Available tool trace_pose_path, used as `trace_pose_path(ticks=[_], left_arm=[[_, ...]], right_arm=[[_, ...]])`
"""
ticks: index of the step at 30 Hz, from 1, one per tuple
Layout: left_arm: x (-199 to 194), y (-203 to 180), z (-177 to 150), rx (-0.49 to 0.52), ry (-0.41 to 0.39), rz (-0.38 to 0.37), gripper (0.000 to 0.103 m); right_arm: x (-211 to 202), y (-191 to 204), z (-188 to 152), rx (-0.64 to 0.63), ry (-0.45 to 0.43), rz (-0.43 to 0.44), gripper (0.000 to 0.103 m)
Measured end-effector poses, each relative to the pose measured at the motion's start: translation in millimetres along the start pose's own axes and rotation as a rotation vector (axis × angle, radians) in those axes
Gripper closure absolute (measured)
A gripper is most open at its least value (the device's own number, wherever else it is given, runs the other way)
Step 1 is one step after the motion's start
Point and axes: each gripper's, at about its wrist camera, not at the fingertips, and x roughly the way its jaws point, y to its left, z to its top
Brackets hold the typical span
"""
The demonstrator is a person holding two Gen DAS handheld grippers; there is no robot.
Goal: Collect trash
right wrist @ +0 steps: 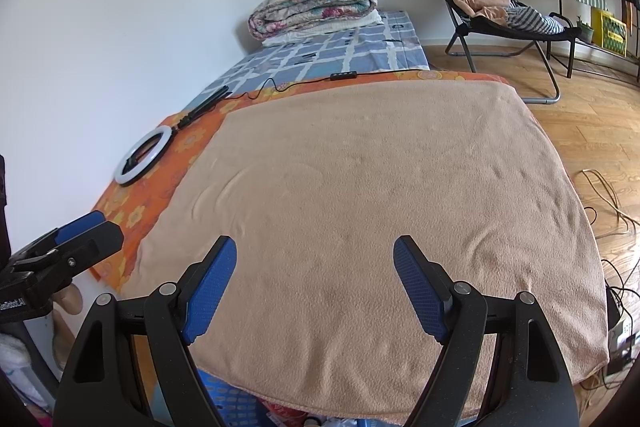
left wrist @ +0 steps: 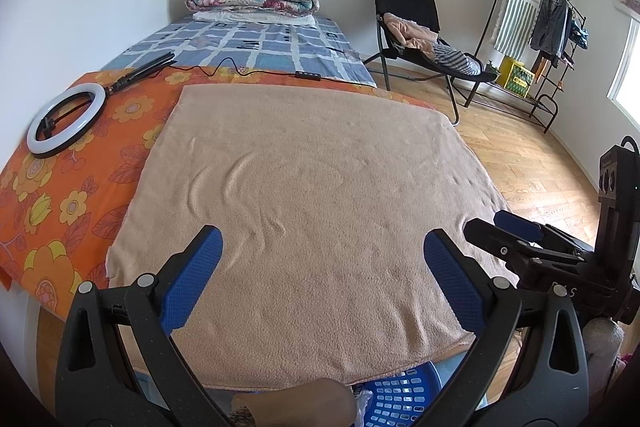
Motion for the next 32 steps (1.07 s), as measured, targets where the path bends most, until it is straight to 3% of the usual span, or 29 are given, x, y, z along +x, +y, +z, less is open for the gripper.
trace_pose_path(ticks=[32], left_arm=[[-10.5,-8.4,-1.3,0.046,-0.024,0.036,0.001]], right_arm=[[-0.1,-3.1,-4.3,0.006,0.006,0.002,0.022]])
